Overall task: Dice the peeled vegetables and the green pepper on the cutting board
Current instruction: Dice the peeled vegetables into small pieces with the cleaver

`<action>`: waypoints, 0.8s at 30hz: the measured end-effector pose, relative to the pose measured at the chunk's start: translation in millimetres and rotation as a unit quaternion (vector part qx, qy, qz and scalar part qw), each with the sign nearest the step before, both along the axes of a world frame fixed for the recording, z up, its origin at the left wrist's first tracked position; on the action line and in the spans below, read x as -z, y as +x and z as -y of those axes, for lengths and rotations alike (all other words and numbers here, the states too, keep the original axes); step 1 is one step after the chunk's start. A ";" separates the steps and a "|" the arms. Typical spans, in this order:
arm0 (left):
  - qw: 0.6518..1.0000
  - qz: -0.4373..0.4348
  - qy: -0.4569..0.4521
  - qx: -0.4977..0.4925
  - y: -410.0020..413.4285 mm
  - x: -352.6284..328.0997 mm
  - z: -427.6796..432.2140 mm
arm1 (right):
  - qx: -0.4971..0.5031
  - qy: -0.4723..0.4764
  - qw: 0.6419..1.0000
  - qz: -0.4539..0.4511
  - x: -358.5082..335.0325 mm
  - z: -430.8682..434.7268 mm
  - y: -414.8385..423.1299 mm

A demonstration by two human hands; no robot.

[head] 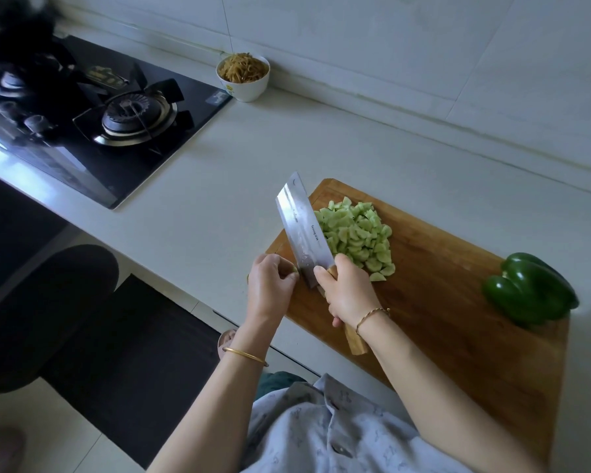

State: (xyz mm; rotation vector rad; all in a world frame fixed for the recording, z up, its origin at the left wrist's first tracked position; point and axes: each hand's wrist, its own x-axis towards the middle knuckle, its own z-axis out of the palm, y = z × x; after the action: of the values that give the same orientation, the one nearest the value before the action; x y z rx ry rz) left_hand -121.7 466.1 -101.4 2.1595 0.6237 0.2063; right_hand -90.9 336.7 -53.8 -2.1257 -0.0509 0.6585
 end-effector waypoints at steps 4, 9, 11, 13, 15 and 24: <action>1.000 0.007 0.004 0.009 4.6 1.0 6.6 | 0.032 0.048 0.998 -0.006 -12.1 15.0 6.4; 1.000 -0.009 -0.014 0.020 13.0 -1.2 2.4 | 0.034 0.046 0.998 0.030 -33.4 36.4 12.4; 1.000 -0.020 -0.012 0.019 15.2 -4.5 -4.3 | 0.028 0.022 0.997 0.062 -41.2 43.6 14.1; 1.000 -0.016 0.002 0.022 17.5 -9.4 -9.4 | 0.021 -0.011 0.994 0.105 -49.3 49.7 14.9; 1.000 0.007 0.018 0.006 20.8 -18.1 -11.2 | 0.011 -0.042 0.988 0.150 -56.2 54.2 15.1; 0.954 0.293 0.045 -0.046 40.2 -78.8 21.1 | -0.029 -0.216 0.925 0.311 -38.3 78.1 3.8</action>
State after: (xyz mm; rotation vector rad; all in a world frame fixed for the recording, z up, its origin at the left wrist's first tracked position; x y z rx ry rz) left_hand -81.4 445.0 -22.7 2.0093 0.3691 0.9017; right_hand -87.1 258.7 -15.5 -2.6961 -0.3446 -0.0117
